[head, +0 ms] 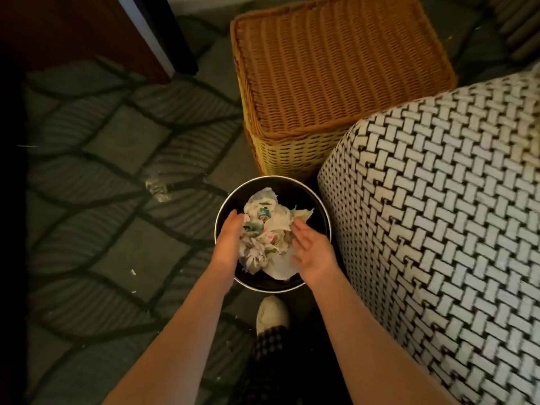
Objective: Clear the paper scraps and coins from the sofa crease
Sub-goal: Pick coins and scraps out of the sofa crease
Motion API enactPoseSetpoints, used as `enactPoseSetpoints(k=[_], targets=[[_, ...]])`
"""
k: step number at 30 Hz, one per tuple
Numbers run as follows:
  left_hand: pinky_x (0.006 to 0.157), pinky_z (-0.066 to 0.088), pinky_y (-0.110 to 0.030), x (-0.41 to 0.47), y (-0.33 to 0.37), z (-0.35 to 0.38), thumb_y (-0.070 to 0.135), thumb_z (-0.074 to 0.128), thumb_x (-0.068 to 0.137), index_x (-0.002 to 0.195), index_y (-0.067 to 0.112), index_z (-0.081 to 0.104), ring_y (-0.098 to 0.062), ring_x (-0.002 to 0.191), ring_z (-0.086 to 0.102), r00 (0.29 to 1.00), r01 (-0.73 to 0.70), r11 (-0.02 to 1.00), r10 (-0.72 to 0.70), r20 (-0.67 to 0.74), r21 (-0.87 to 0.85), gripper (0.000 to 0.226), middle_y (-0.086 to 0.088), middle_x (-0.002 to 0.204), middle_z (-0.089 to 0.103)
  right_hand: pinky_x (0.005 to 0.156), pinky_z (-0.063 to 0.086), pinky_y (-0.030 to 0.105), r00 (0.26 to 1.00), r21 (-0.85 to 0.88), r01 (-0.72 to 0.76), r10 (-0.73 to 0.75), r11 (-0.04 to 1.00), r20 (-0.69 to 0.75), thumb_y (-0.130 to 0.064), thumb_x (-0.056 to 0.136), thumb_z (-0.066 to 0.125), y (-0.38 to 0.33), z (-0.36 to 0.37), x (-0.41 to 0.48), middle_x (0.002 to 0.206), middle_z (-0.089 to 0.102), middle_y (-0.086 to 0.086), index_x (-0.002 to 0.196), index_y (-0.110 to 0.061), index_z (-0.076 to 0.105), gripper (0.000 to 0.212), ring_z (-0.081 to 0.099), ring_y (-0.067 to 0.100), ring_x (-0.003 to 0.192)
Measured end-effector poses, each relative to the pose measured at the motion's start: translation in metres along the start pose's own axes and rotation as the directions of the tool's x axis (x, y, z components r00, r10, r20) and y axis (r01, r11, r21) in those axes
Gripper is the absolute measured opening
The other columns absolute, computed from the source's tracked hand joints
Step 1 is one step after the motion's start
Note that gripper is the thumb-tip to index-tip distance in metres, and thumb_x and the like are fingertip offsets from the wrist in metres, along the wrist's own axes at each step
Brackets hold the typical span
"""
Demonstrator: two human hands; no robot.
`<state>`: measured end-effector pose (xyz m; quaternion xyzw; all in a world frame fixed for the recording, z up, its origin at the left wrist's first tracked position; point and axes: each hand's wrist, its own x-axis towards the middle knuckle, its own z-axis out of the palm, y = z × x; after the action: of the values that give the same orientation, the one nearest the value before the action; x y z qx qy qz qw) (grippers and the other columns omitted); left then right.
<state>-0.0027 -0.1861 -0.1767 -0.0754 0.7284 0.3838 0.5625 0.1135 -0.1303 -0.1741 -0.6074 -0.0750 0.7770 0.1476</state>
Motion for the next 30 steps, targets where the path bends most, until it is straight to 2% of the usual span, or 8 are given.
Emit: enactPoseSetpoints(k=[2, 3, 5, 7, 11, 15, 24, 30], targets=[[0.088, 0.031, -0.026, -0.017, 0.013, 0.003, 0.044, 0.039, 0.095, 0.115, 0.025, 0.049, -0.009, 0.098, 0.046, 1.000, 0.000, 0.998, 0.001, 0.004, -0.067, 0.029, 0.006, 0.099, 0.053, 0.112, 0.022, 0.038, 1.000, 0.017, 0.000, 0.000, 1.000, -0.001, -0.020, 0.098, 0.036, -0.007, 0.002, -0.018, 0.142, 0.045, 0.004, 0.136, -0.014, 0.045, 0.039, 0.037, 0.020, 0.135], [0.086, 0.029, -0.026, -0.031, 0.024, 0.008, 0.039, 0.038, 0.096, 0.115, 0.027, 0.046, -0.011, 0.097, 0.045, 1.000, -0.010, 0.997, 0.012, 0.021, -0.078, 0.024, 0.005, 0.097, 0.052, 0.112, 0.023, 0.038, 1.000, 0.046, 0.002, -0.002, 0.999, 0.011, -0.020, 0.099, 0.034, -0.015, 0.004, -0.030, 0.143, 0.044, 0.005, 0.137, -0.012, 0.043, 0.039, 0.036, 0.020, 0.135], [0.091, 0.029, -0.030, -0.053, 0.040, 0.018, 0.038, 0.042, 0.095, 0.121, 0.025, 0.049, -0.016, 0.113, 0.046, 0.999, -0.028, 0.996, 0.031, 0.032, -0.082, 0.030, 0.000, 0.120, 0.054, 0.112, 0.023, 0.038, 0.998, 0.111, 0.008, -0.014, 0.994, 0.053, -0.020, 0.100, 0.031, -0.028, 0.005, -0.053, 0.146, 0.039, 0.007, 0.139, -0.010, 0.039, 0.041, 0.032, 0.022, 0.138], [0.100, 0.027, -0.036, -0.069, 0.054, 0.026, 0.039, 0.042, 0.094, 0.111, 0.029, 0.054, -0.020, 0.126, 0.042, 0.996, -0.088, 0.992, 0.089, 0.014, -0.089, 0.023, -0.003, 0.134, 0.050, 0.112, 0.024, 0.039, 0.994, 0.141, 0.025, -0.039, 0.990, 0.099, -0.018, 0.100, 0.028, -0.041, 0.006, -0.073, 0.148, 0.036, 0.008, 0.141, -0.009, 0.035, 0.043, 0.029, 0.023, 0.139], [0.099, 0.031, -0.039, -0.116, 0.072, 0.052, 0.040, 0.040, 0.093, 0.132, 0.025, 0.047, -0.021, 0.121, 0.047, 0.978, -0.177, 0.972, 0.192, 0.087, -0.156, 0.043, 0.000, 0.120, 0.058, 0.110, 0.027, 0.040, 0.986, 0.127, 0.110, -0.124, 0.986, 0.109, -0.017, 0.100, 0.030, -0.072, -0.004, -0.121, 0.146, 0.038, 0.008, 0.139, -0.010, 0.039, 0.041, 0.032, 0.025, 0.137], [0.090, 0.037, -0.036, -0.166, 0.083, 0.092, 0.034, 0.044, 0.093, 0.105, 0.027, 0.061, -0.018, 0.108, 0.056, 0.954, -0.211, 0.968, 0.234, 0.185, -0.133, 0.022, 0.002, 0.107, 0.065, 0.106, 0.033, 0.040, 0.981, 0.192, 0.169, -0.185, 0.967, 0.066, -0.021, 0.101, 0.029, -0.102, -0.032, -0.165, 0.140, 0.046, 0.007, 0.136, -0.011, 0.044, 0.039, 0.040, 0.025, 0.132], [0.092, 0.041, -0.037, -0.255, 0.039, 0.224, 0.037, 0.031, 0.099, 0.100, 0.028, 0.063, -0.016, 0.099, 0.059, 0.891, -0.231, 0.971, 0.187, 0.414, 0.057, 0.033, 0.003, 0.105, 0.068, 0.097, 0.040, 0.039, 0.964, 0.467, 0.264, -0.244, 0.844, -0.105, -0.020, 0.101, 0.031, -0.144, -0.172, -0.233, 0.123, 0.057, 0.009, 0.133, -0.009, 0.046, 0.038, 0.053, 0.027, 0.115], [0.079, 0.041, -0.031, -0.307, 0.011, 0.323, 0.035, 0.031, 0.098, 0.099, 0.028, 0.062, -0.012, 0.092, 0.057, 0.828, -0.301, 0.941, 0.176, 0.533, 0.157, 0.031, 0.005, 0.100, 0.067, 0.092, 0.041, 0.037, 0.929, 0.598, 0.367, -0.307, 0.712, -0.205, -0.017, 0.100, 0.032, -0.164, -0.279, -0.271, 0.121, 0.058, 0.007, 0.131, -0.009, 0.048, 0.036, 0.053, 0.025, 0.111]])
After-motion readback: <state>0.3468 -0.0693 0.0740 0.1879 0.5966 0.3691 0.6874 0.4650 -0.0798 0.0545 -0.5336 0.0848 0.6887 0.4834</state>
